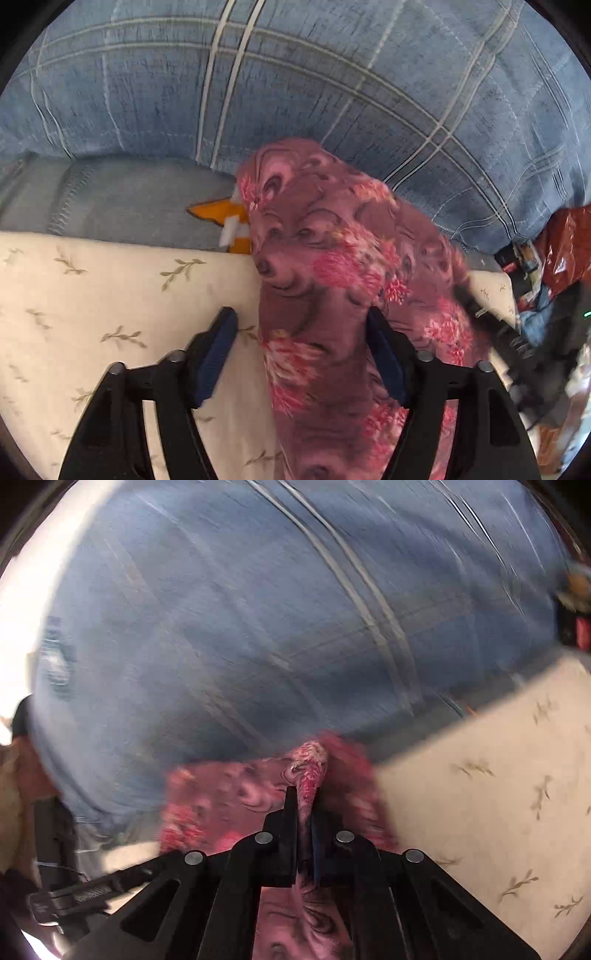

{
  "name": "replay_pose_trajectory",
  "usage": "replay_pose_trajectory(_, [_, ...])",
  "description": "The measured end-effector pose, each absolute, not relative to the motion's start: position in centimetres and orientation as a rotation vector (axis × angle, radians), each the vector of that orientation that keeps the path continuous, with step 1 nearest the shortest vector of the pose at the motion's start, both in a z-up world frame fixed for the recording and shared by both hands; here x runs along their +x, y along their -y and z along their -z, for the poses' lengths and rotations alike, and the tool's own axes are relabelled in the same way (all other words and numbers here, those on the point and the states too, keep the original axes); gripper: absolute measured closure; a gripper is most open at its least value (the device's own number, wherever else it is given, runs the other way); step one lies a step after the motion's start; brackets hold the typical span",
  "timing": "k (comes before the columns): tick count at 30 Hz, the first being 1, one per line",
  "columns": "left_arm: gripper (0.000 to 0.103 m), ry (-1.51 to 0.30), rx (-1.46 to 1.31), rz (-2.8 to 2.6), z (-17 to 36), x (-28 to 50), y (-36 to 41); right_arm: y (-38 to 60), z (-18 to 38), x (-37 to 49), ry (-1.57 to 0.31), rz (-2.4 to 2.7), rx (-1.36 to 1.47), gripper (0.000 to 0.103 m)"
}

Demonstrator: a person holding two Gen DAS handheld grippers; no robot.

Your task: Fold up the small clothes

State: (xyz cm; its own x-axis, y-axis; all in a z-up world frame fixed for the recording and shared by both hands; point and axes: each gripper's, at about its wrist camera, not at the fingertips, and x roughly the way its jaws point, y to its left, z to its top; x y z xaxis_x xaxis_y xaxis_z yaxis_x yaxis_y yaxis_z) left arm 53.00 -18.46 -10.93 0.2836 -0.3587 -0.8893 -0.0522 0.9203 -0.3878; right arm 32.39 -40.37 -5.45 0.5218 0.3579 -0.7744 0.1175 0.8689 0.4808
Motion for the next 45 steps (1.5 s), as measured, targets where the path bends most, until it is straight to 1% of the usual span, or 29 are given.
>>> replay_pose_trajectory(1, [0.034,-1.274,-0.367,0.217,10.6,53.0,18.4,40.5,6.8,32.7,-1.092,-0.139,0.505,0.099])
replay_pose_trajectory(2, [0.038,-1.272,-0.359,0.226,10.1,53.0,18.3,41.0,6.6,32.3,-1.061,-0.149,0.546,0.099])
replay_pose_trajectory(3, [0.040,-1.250,-0.371,0.240,9.3,52.5,17.9,41.5,6.0,31.9,-1.040,-0.152,0.569,0.091])
replay_pose_trajectory(4, [0.041,-1.225,-0.389,0.245,8.6,51.7,17.3,41.9,4.7,31.1,-0.994,-0.150,0.574,0.089])
replay_pose_trajectory(8, [0.039,-1.161,-0.460,0.268,7.7,48.1,16.0,41.8,1.5,27.6,-0.832,-0.340,0.587,0.088])
replay_pose_trajectory(9, [0.039,-1.164,-0.461,0.268,8.3,47.3,16.2,41.3,1.6,26.9,-0.837,-0.401,0.590,0.084])
replay_pose_trajectory(10, [0.039,-1.176,-0.442,0.258,8.9,46.7,16.6,40.5,2.2,26.3,-0.865,-0.443,0.554,0.083])
replay_pose_trajectory(12, [0.037,-1.217,-0.339,0.213,10.6,45.9,18.1,38.6,4.3,25.8,-0.977,-0.401,0.391,0.083])
replay_pose_trajectory(13, [0.036,-1.195,-0.280,0.200,10.6,45.5,18.8,38.1,4.5,25.2,-0.943,-0.393,0.343,0.084])
replay_pose_trajectory(15, [0.037,-1.169,-0.210,0.191,9.3,44.8,19.4,38.1,3.7,24.7,-0.951,-0.372,0.346,0.084])
replay_pose_trajectory(16, [0.040,-1.174,-0.215,0.207,8.8,44.7,19.3,38.6,3.2,24.7,-0.970,-0.355,0.375,0.082])
replay_pose_trajectory(17, [0.040,-1.178,-0.246,0.225,8.2,44.5,18.8,39.8,2.4,24.6,-0.966,-0.345,0.432,0.082])
replay_pose_trajectory(18, [0.039,-1.179,-0.288,0.234,7.8,44.5,18.4,40.8,2.2,24.3,-0.955,-0.334,0.466,0.079])
replay_pose_trajectory(20, [0.039,-1.194,-0.353,0.239,7.8,44.5,17.0,43.9,1.8,23.6,-0.935,-0.265,0.546,0.063])
replay_pose_trajectory(21, [0.039,-1.215,-0.389,0.246,8.2,44.6,16.4,45.3,2.0,23.6,-0.944,-0.242,0.580,0.050])
replay_pose_trajectory(22, [0.039,-1.233,-0.419,0.254,8.8,44.6,16.0,47.0,2.5,23.1,-0.967,-0.221,0.632,0.048])
replay_pose_trajectory(25, [0.038,-1.291,-0.493,0.294,10.6,44.6,16.0,48.8,4.5,23.2,-1.000,-0.251,0.729,0.048])
replay_pose_trajectory(27, [0.032,-1.290,-0.489,0.320,11.2,44.8,17.0,48.7,6.2,23.0,-1.032,-0.322,0.801,0.047])
replay_pose_trajectory(28, [0.025,-1.275,-0.475,0.335,11.1,44.9,17.5,48.0,7.0,23.1,-1.051,-0.373,0.828,0.048])
replay_pose_trajectory(29, [0.024,-1.274,-0.481,0.361,11.3,45.2,17.9,47.1,7.0,23.4,-1.032,-0.391,0.809,0.048])
replay_pose_trajectory(31, [0.024,-1.290,-0.511,0.391,11.9,45.8,18.5,45.6,6.7,23.9,-1.006,-0.462,0.795,0.033])
replay_pose_trajectory(34, [0.021,-1.289,-0.532,0.386,12.5,46.7,18.6,44.0,6.6,24.9,-1.015,-0.517,0.769,0.029])
replay_pose_trajectory(36, [0.022,-1.290,-0.547,0.373,12.6,47.1,18.6,42.9,6.6,25.6,-1.034,-0.512,0.703,0.029])
replay_pose_trajectory(37, [0.030,-1.287,-0.543,0.358,12.6,47.2,18.5,42.2,6.3,25.8,-1.038,-0.502,0.645,0.036])
replay_pose_trajectory(38, [0.044,-1.286,-0.527,0.337,12.5,47.1,18.7,41.9,6.2,25.8,-1.040,-0.494,0.612,0.042])
replay_pose_trajectory(39, [0.053,-1.288,-0.490,0.306,12.2,46.9,19.3,41.5,6.2,25.6,-1.042,-0.477,0.578,0.053])
replay_pose_trajectory(41, [0.068,-1.256,-0.449,0.277,11.4,46.3,19.6,41.3,5.9,25.2,-1.013,-0.453,0.552,0.066])
replay_pose_trajectory(43, [0.074,-1.186,-0.364,0.234,10.2,45.5,20.5,41.3,5.4,24.5,-0.986,-0.435,0.523,0.072])
replay_pose_trajectory(45, [0.078,-1.131,-0.267,0.205,9.1,44.4,21.5,40.7,4.7,23.8,-0.966,-0.404,0.457,0.073])
